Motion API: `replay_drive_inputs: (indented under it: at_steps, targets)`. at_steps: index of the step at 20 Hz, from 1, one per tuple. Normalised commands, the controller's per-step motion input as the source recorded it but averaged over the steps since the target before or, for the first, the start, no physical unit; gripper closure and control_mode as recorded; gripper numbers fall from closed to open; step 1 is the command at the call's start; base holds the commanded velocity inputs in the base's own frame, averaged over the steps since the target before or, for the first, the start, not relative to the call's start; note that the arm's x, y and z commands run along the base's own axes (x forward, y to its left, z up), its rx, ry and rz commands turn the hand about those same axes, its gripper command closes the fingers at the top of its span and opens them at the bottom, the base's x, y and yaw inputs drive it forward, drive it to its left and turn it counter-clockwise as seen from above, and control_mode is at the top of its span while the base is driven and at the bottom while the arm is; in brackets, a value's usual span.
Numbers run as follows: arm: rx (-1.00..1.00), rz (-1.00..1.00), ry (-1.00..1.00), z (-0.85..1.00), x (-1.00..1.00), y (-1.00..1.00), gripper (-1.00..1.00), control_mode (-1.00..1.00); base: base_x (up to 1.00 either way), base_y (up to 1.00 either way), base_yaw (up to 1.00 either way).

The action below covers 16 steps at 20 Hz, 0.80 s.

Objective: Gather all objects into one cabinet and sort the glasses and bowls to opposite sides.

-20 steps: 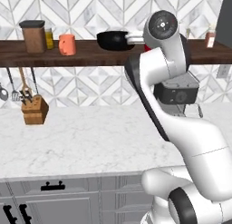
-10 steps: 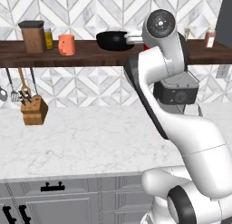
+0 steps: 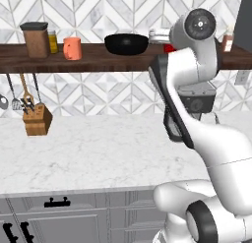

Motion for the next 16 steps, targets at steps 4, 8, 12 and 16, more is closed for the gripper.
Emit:
replay_drive_inputs:
  at_steps: [4, 8, 12, 16]
  targets:
    - [0.13, 0.07, -0.18, 0.0, 0.0, -0.88, 1.0, -1.0, 0.0, 0.0, 0.0]
    - [0.08, -0.03, -0.06, 0.0, 0.05, -0.53, 1.0, -1.0, 0.0, 0.0, 0.0]
    - [0.0, -0.09, 0.04, -0.33, 0.3, -0.64, 1.0, -1.0, 0.0, 0.0, 0.0]
    - [0.0, 0.0, 0.02, 0.0, 0.06, 0.0, 1.0, -1.0, 0.0, 0.0, 0.0]
